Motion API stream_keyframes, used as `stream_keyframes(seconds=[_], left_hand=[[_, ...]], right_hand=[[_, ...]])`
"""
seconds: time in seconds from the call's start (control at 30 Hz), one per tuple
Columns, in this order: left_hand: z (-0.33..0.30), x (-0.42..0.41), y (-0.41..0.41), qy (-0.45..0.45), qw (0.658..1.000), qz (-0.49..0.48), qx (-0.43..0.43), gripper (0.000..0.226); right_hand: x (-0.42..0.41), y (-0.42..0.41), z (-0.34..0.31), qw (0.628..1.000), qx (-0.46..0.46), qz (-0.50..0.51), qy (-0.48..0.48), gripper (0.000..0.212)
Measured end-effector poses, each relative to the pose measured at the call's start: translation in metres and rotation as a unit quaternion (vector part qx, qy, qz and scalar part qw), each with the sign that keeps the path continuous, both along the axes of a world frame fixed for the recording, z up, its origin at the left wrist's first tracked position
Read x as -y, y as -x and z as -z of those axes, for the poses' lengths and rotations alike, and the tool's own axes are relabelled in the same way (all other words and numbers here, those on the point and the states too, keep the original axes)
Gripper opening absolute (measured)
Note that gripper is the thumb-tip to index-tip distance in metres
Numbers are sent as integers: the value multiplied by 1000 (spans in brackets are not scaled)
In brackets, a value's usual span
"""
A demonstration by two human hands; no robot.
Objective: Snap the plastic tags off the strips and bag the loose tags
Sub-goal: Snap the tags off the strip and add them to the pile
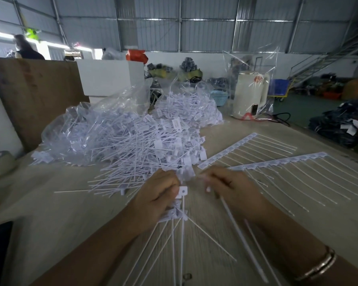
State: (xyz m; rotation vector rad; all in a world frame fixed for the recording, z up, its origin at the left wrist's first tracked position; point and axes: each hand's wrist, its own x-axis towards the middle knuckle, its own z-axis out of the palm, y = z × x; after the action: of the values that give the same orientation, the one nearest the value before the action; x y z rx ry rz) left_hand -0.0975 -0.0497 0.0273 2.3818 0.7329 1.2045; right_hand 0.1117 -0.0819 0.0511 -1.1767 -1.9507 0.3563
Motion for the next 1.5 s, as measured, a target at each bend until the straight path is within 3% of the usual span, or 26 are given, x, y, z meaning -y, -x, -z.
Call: stream_keyframes(seconds=[0.07, 0.17, 0.23, 0.37, 0.5, 0.6, 0.7, 0.83, 1.03, 1.2, 1.5], left_hand=[[2, -3, 9, 6, 1000, -5, 8, 39], [2, -7, 11, -49, 996, -55, -58, 28], [3, -6, 5, -87, 987, -94, -92, 21], [1, 0, -8, -88, 990, -94, -58, 31], [1, 0, -12, -67, 992, -81, -67, 41], [1, -3, -6, -55, 993, -88, -56, 47], [2, -1, -5, -44, 993, -74, -80, 48], [0, -1, -2, -64, 993, -57, -81, 44], [-3, -1, -2, -106, 985, -60, -124, 38], [-6, -2, -4, -44, 995, -33, -78, 39], [-5, -5, -1, -60, 997, -10, -52, 40]], right_hand=[[1, -14, -5, 998, -58, 38, -3, 15], [5, -17, -1, 994, 71, 76, 11, 6], [7, -3, 4, 991, 121, 62, 7, 14], [8, 25, 7, 984, 165, 20, -69, 31], [11, 26, 4, 992, 124, -15, -34, 34], [9, 10, 2, 992, 123, -13, 8, 26], [5, 5, 7, 987, 161, 16, -8, 12], [2, 5, 11, 989, 145, 21, -16, 21], [0, 6, 14, 996, 62, -26, 63, 34], [-1, 4, 10, 994, -16, -53, 96, 13], [6, 13, -3, 983, -116, -58, 131, 19]])
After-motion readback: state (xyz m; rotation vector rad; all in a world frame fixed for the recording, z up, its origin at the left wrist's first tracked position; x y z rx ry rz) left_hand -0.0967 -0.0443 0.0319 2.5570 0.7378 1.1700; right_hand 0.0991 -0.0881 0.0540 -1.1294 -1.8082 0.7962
